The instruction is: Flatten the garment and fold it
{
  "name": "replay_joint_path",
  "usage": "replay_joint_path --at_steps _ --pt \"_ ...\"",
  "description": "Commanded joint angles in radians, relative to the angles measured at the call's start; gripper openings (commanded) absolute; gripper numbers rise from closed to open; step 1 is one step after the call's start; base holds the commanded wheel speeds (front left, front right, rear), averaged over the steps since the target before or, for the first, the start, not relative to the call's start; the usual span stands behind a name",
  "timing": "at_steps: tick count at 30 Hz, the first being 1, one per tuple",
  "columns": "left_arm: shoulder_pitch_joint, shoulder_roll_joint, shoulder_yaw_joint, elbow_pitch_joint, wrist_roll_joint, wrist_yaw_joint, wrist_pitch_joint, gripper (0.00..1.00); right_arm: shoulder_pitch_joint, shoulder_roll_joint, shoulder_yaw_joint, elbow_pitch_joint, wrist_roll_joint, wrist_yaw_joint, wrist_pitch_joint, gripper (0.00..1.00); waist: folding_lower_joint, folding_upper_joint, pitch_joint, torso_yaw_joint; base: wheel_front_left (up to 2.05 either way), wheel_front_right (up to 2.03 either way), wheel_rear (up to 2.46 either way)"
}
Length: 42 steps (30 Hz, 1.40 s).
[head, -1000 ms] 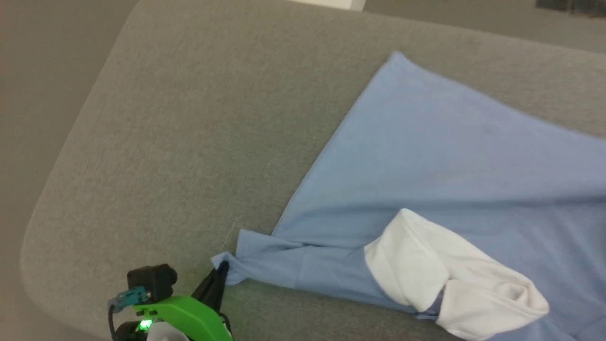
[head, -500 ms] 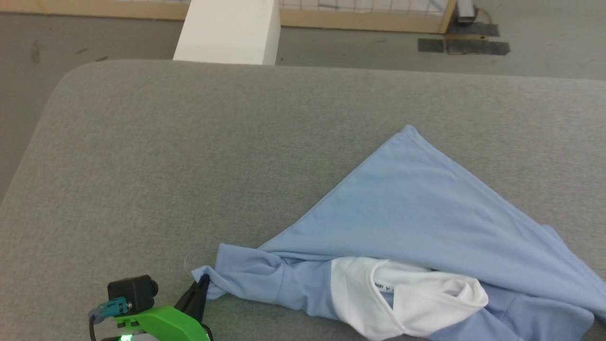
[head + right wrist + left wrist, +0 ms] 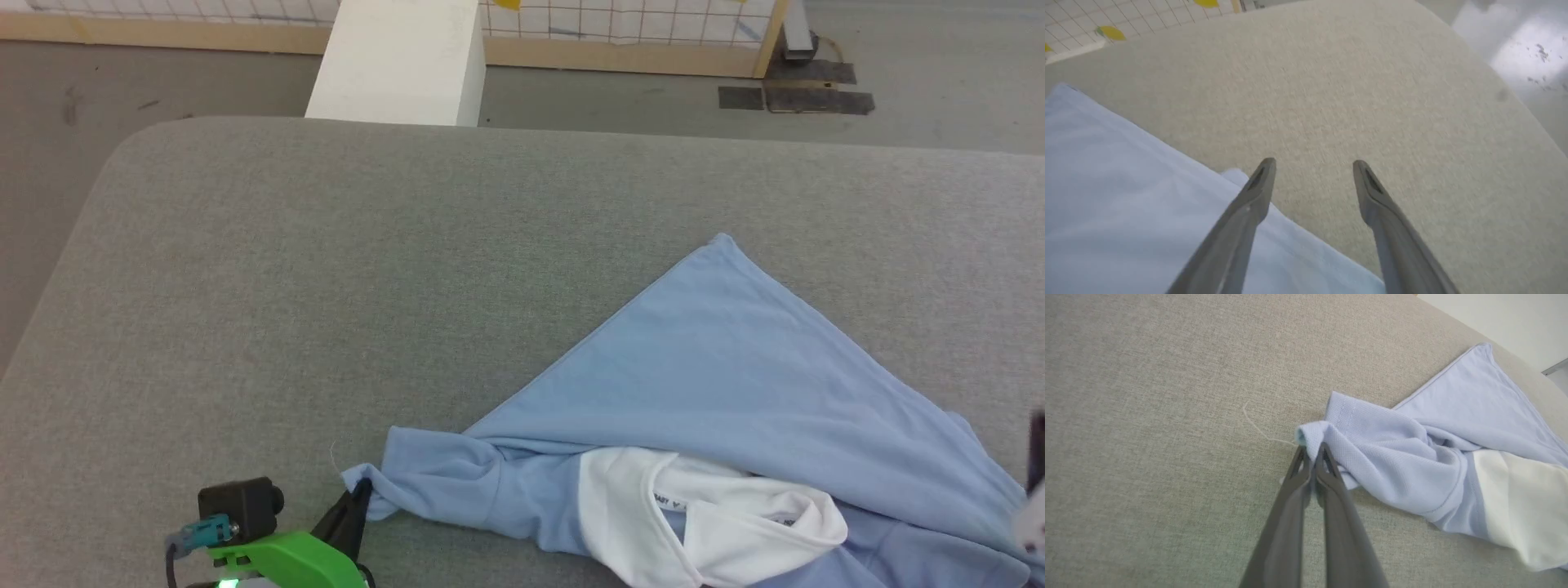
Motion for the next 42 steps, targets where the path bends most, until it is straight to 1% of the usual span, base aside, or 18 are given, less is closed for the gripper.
replay_joint_path --at_steps 1,3,7,9,11,14,16,19,20,26,31,32,33,34,35,37,39,42 --pt "-0.012 0.002 -0.005 0.004 -0.008 -0.006 -0.005 0.00 -0.042 -0.022 0.054 -0.009 0.009 -0.001 -0.085 1.00 0.0000 0.0000 0.007 0.013 0.00 0.00 0.00" --pt "-0.019 0.001 -0.009 0.007 -0.009 -0.010 -0.006 0.00 -0.083 -0.050 0.134 -0.003 0.022 -0.001 -0.190 1.00 0.0000 0.0000 0.013 0.022 0.00 0.00 0.00" --pt "-0.036 -0.001 -0.015 0.012 -0.010 -0.017 -0.009 0.00 -0.183 -0.109 0.294 0.045 0.039 -0.001 -0.348 1.00 0.0000 0.0000 0.035 0.043 0.00 0.00 0.00" --pt "-0.047 -0.003 -0.018 0.015 -0.011 -0.020 -0.012 0.00 -0.243 -0.135 0.378 0.092 0.050 -0.001 -0.382 1.00 0.0000 0.0000 0.048 0.055 0.00 0.00 0.00" --pt "-0.056 -0.006 -0.020 0.017 -0.011 -0.023 -0.017 0.00 -0.304 -0.160 0.466 0.147 0.061 -0.001 -0.376 1.00 0.0000 0.0000 0.063 0.068 0.00 0.00 0.00" --pt "-0.073 -0.012 -0.026 0.023 -0.011 -0.030 -0.024 0.00 -0.408 -0.200 0.578 0.247 0.082 -0.001 -0.329 1.00 0.0000 0.0000 0.092 0.094 0.00 0.00 0.00" --pt "-0.083 -0.017 -0.031 0.028 -0.011 -0.033 -0.030 0.00 -0.470 -0.218 0.631 0.307 0.091 -0.001 -0.291 1.00 0.0000 0.0000 0.110 0.109 0.00 0.00 0.00" --pt "-0.102 -0.029 -0.042 0.040 -0.012 -0.042 -0.039 0.00 -0.560 -0.239 0.690 0.414 0.106 -0.001 -0.200 1.00 0.0000 0.0000 0.135 0.137 0.00 0.00 0.00" --pt "-0.109 -0.036 -0.046 0.047 -0.015 -0.045 -0.045 0.00 -0.595 -0.242 0.711 0.463 0.117 -0.001 -0.144 1.00 0.0000 0.0000 0.145 0.150 0.00 0.00 0.00" --pt "-0.131 -0.056 -0.058 0.075 -0.020 -0.056 -0.066 0.00 -0.712 -0.264 0.774 0.609 0.144 -0.001 0.085 1.00 0.0000 0.0000 0.176 0.203 0.00 0.00 0.00" --pt "-0.138 -0.062 -0.064 0.093 -0.022 -0.060 -0.077 0.00 -0.758 -0.277 0.790 0.681 0.149 -0.001 0.229 1.00 0.0000 0.0000 0.183 0.225 0.00 0.00 0.00" --pt "-0.139 -0.064 -0.065 0.097 -0.023 -0.061 -0.079 0.00 -0.765 -0.276 0.787 0.692 0.154 -0.001 0.251 0.55 0.0000 0.0000 0.181 0.228 0.00 0.00 0.00" --pt "-0.139 -0.065 -0.066 0.100 -0.023 -0.061 -0.081 0.00 -0.767 -0.275 0.789 0.699 0.157 -0.001 0.265 0.37 0.0000 0.0000 0.179 0.230 0.00 0.00 0.00" --pt "-0.138 -0.065 -0.065 0.102 -0.024 -0.061 -0.083 0.00 -0.767 -0.274 0.793 0.704 0.157 -0.001 0.280 0.22 0.0000 0.0000 0.175 0.230 0.00 0.00 0.00" --pt "-0.136 -0.066 -0.065 0.104 -0.025 -0.060 -0.085 0.00 -0.766 -0.275 0.796 0.705 0.157 -0.001 0.286 0.00 0.0000 0.0000 0.172 0.228 0.00 0.00 0.00" --pt "-0.134 -0.065 -0.066 0.107 -0.026 -0.059 -0.086 0.00 -0.760 -0.276 0.805 0.698 0.154 -0.001 0.283 0.00 0.0000 0.0000 0.162 0.221 0.00 0.00 0.00" --pt "-0.133 -0.064 -0.067 0.109 -0.026 -0.059 -0.086 0.00 -0.744 -0.275 0.806 0.677 0.158 -0.001 0.243 0.00 0.0000 0.0000 0.148 0.211 0.00 0.00 0.00" --pt "-0.125 -0.059 -0.062 0.108 -0.027 -0.054 -0.088 0.00 -0.692 -0.261 0.792 0.621 0.193 -0.001 0.111 0.00 0.0000 0.0000 0.116 0.186 0.00 0.00 0.00"
